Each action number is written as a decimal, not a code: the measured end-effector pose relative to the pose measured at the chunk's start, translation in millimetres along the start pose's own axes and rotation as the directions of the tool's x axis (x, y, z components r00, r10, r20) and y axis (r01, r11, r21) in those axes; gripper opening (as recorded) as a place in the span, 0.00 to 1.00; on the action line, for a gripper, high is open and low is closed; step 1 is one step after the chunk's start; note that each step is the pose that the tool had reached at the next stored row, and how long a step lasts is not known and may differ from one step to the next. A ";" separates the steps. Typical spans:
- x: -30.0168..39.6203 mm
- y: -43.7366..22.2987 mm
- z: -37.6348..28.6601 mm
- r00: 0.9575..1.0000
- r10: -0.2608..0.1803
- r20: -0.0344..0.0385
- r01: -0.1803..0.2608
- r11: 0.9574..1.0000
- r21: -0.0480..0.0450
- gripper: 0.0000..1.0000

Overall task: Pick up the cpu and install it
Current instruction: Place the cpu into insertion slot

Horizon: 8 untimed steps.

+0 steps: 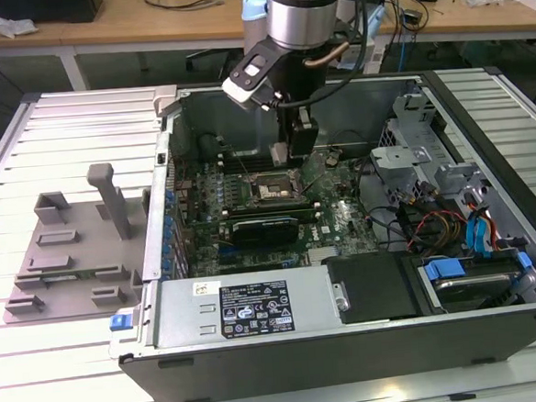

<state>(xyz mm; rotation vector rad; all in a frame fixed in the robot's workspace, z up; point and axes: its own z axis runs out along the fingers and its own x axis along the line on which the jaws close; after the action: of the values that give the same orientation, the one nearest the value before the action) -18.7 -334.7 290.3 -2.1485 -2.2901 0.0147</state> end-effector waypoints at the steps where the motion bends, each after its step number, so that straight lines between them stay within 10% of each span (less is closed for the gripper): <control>1: 0.2 0.0 1.9 1.000 0.000 0.000 0.000 1.000 0.000 0.55; 8: 0.9 -0.8 14.7 1.000 0.000 0.000 0.000 1.000 0.000 0.55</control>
<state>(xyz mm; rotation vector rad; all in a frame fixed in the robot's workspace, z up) -19.7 -334.0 275.6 -2.1485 -2.2902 0.0146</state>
